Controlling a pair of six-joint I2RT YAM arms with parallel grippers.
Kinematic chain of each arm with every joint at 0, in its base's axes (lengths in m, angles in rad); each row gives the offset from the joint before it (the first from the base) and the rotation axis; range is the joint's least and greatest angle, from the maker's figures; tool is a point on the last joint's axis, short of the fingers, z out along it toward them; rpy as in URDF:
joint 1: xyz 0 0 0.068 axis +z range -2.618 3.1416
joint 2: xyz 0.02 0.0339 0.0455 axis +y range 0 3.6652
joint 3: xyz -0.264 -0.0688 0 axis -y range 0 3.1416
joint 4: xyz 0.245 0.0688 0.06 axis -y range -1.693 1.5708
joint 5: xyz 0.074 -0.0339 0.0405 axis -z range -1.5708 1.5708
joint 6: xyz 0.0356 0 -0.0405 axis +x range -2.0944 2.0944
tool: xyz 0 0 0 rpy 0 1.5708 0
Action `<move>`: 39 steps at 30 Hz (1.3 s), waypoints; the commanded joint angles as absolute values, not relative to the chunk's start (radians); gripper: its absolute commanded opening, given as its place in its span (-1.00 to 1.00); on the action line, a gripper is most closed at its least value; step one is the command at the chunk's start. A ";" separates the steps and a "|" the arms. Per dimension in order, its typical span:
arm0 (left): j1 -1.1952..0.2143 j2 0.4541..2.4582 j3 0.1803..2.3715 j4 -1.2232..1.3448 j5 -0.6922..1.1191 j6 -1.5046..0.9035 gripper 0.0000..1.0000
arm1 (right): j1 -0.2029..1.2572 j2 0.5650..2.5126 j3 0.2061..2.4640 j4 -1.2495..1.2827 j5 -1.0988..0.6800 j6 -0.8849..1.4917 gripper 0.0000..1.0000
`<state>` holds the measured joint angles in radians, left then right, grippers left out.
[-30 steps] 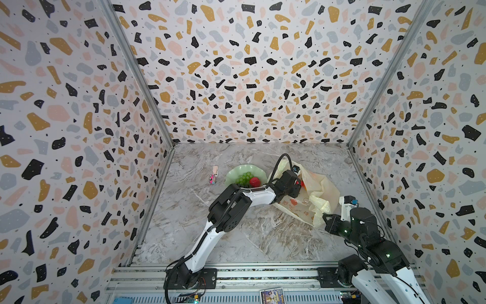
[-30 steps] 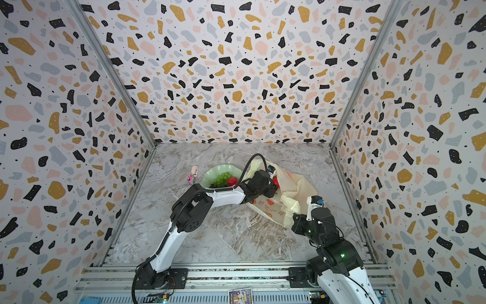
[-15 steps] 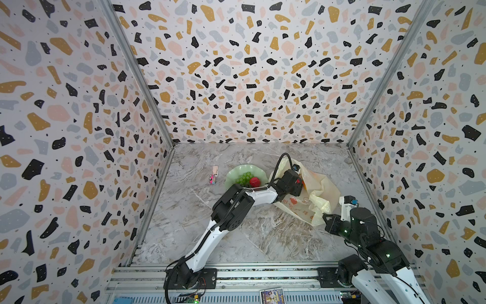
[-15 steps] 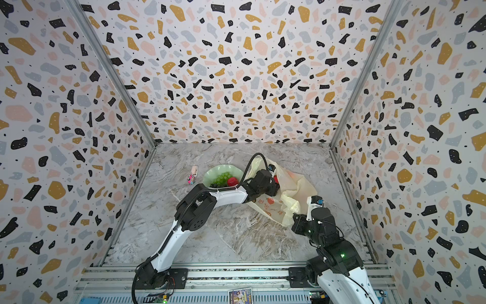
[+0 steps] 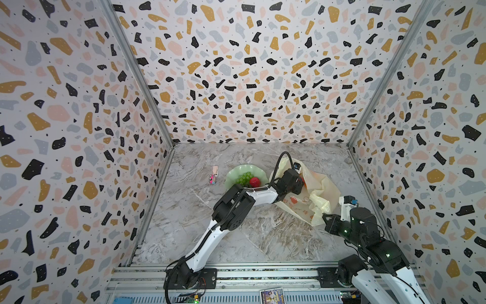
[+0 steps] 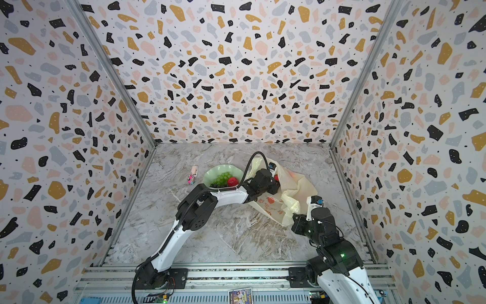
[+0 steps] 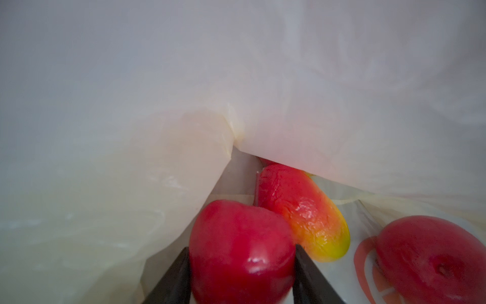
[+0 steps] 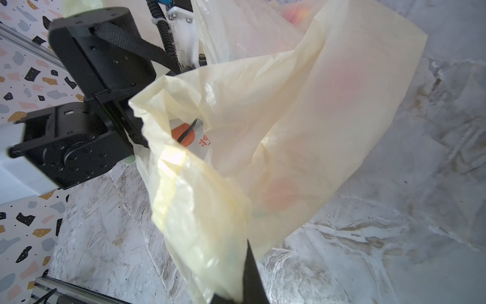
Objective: Take fruits out of the plastic bag
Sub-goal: Take out the fake fruit from the plastic bag.
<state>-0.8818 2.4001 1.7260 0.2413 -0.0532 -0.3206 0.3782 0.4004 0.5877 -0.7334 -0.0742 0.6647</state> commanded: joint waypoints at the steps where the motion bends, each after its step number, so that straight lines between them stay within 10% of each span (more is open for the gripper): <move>1: -0.885 2.356 1.712 0.287 -0.024 -0.289 -0.29 | 0.383 0.402 0.588 -0.746 -0.063 0.664 -1.00; 22: -0.897 1.877 1.409 0.189 0.338 -0.158 -0.35 | 0.383 0.426 0.586 -0.610 0.038 0.720 -1.00; 39: -0.737 1.497 1.341 0.157 0.203 -0.207 -0.44 | 0.383 0.463 0.568 -0.542 0.046 0.719 -1.00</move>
